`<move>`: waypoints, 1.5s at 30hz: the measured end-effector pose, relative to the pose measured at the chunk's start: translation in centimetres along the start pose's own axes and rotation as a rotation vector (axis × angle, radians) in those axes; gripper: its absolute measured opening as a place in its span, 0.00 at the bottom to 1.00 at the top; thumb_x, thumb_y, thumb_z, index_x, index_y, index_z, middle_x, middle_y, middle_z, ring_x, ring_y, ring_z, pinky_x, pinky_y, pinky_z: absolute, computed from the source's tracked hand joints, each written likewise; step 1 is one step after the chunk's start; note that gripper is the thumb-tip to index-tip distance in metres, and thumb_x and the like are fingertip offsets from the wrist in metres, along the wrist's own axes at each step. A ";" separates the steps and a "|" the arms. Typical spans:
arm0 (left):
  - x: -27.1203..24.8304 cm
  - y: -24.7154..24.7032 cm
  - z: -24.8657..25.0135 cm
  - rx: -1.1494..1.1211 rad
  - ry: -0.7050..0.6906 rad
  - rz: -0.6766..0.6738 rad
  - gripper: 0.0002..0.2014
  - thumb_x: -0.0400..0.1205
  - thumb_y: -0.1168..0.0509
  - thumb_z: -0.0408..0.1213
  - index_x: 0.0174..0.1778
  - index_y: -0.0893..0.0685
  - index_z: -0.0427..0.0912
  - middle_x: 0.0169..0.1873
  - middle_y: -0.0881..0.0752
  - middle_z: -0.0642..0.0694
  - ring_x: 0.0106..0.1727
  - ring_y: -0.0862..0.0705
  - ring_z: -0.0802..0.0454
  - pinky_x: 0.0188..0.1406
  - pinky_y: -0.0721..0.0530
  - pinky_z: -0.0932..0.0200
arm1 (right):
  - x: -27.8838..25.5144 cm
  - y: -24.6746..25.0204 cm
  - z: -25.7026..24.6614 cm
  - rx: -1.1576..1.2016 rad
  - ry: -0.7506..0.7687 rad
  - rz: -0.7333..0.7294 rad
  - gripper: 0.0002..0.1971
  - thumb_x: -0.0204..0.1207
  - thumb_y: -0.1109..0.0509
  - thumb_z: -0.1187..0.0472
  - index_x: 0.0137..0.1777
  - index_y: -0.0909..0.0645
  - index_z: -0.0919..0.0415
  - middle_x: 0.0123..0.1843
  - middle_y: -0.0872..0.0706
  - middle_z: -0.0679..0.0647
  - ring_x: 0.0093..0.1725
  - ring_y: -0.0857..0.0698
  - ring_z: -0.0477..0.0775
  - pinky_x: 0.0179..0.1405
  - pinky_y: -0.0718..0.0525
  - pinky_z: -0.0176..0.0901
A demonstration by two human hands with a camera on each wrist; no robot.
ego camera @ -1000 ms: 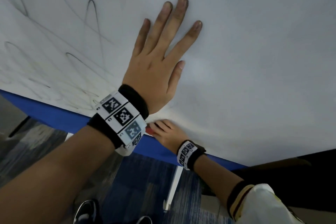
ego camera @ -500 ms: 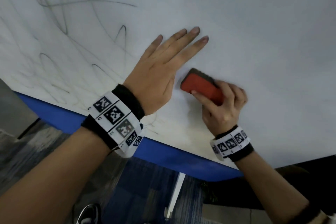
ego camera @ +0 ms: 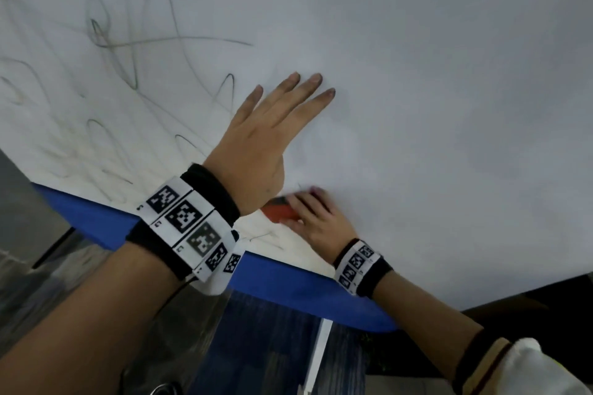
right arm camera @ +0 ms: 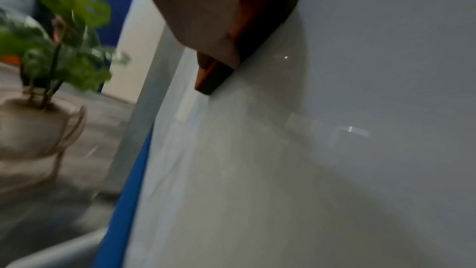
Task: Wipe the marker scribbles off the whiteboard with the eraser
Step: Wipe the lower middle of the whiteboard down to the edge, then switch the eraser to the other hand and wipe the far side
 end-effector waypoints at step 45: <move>-9.5 -10.2 -7.5 -0.178 0.349 0.272 0.36 0.77 0.24 0.45 0.81 0.30 0.46 0.77 0.28 0.48 0.77 0.27 0.45 0.75 0.25 0.46 | 12.1 4.4 1.1 0.101 0.016 -0.036 0.10 0.74 0.33 0.68 0.53 0.23 0.56 0.58 0.10 0.51 0.58 0.22 0.57 0.65 0.28 0.51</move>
Point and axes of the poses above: each hand's wrist, its own x-axis towards the middle knuckle, its own y-axis out of the back of the hand, z = x × y, the point moved 3 cm from there along x, towards the middle knuckle
